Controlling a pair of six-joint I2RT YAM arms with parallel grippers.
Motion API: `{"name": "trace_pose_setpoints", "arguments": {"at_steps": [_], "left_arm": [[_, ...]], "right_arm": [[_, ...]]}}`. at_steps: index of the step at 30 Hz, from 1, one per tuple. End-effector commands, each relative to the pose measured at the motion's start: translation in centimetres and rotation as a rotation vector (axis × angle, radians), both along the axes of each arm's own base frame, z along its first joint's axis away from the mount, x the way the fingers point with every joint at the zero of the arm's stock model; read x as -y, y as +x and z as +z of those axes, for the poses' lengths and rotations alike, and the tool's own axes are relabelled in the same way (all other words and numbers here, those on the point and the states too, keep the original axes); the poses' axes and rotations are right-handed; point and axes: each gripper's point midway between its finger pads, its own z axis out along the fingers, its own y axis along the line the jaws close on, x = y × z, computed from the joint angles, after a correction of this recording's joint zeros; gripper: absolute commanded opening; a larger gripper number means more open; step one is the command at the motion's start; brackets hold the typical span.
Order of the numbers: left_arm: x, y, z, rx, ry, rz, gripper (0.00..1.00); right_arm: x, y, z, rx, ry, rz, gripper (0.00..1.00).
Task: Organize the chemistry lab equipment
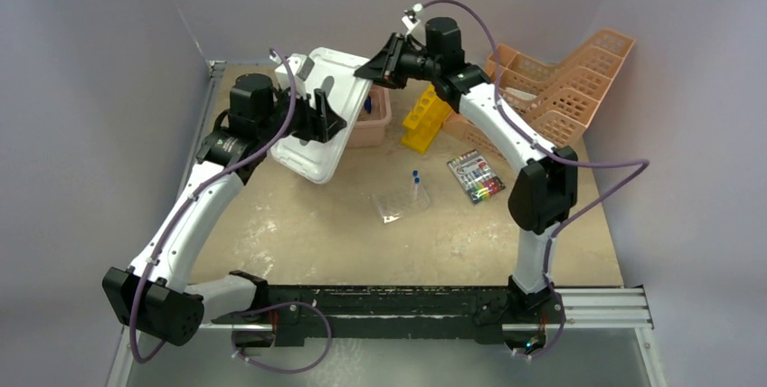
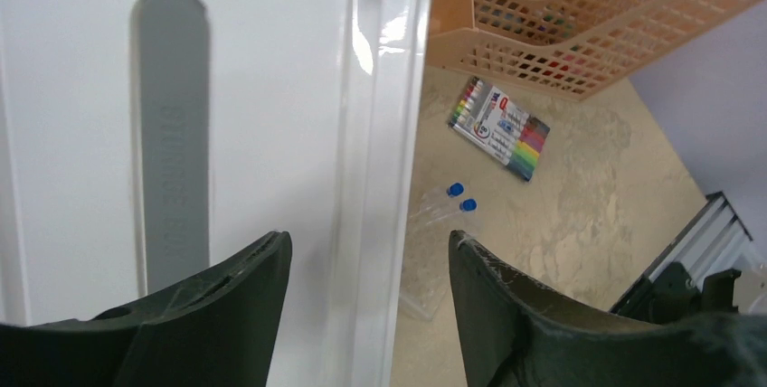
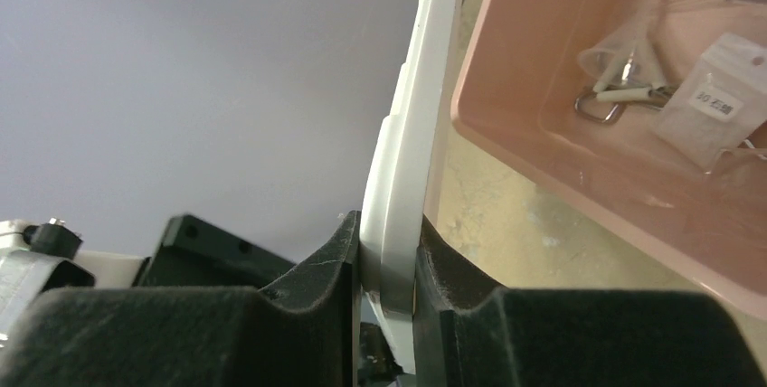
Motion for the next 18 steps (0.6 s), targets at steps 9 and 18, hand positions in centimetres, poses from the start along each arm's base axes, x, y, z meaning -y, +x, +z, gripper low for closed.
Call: {"name": "trace_pose_setpoints", "arguments": {"at_steps": [9,18], "left_arm": [[-3.1,3.3,8.1,-0.086,-0.440,0.512,0.66],[-4.2,3.2,13.4,-0.014,-0.690,0.573,0.66]], "right_arm": [[10.6,0.0,15.5,0.381,0.322,-0.234,0.09],[14.9,-0.8,19.0,0.393,0.464,-0.384,0.08]]}}
